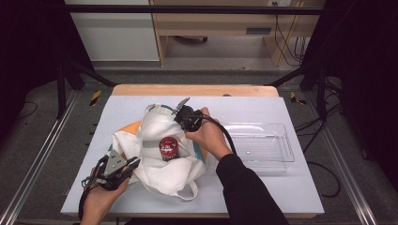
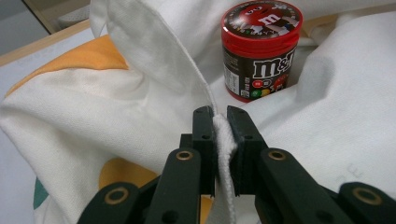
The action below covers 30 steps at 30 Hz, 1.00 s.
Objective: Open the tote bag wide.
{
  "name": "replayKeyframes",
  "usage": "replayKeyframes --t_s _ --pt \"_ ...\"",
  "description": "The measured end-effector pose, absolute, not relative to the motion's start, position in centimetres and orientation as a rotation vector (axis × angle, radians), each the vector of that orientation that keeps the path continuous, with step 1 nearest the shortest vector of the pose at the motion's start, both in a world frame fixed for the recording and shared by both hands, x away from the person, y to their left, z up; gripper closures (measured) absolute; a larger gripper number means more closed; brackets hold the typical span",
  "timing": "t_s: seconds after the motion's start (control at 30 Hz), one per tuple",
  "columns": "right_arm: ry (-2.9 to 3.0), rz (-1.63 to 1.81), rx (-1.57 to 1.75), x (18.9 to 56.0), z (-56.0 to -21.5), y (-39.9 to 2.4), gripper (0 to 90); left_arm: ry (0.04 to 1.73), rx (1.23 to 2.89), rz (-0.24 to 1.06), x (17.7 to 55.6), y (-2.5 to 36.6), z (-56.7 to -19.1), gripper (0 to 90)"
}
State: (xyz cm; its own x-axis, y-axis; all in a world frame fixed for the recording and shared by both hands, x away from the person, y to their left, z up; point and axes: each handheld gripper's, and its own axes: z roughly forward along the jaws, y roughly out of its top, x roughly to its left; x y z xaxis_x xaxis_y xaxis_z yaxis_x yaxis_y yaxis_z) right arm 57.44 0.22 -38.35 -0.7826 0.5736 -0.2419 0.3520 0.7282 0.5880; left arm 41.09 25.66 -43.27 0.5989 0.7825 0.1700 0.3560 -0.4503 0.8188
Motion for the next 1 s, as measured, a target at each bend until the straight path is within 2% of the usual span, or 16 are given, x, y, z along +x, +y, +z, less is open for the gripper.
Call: replayKeyframes --t_s 0.37,1.0 --pt "2.484 0.774 0.726 58.0 -37.2 -1.5 84.9 0.89 2.05 0.729 40.4 26.3 -42.8 83.2" --pt "2.469 0.761 0.766 59.5 -37.4 -3.5 84.9 0.902 2.056 0.731 39.6 27.1 -43.1 83.7"
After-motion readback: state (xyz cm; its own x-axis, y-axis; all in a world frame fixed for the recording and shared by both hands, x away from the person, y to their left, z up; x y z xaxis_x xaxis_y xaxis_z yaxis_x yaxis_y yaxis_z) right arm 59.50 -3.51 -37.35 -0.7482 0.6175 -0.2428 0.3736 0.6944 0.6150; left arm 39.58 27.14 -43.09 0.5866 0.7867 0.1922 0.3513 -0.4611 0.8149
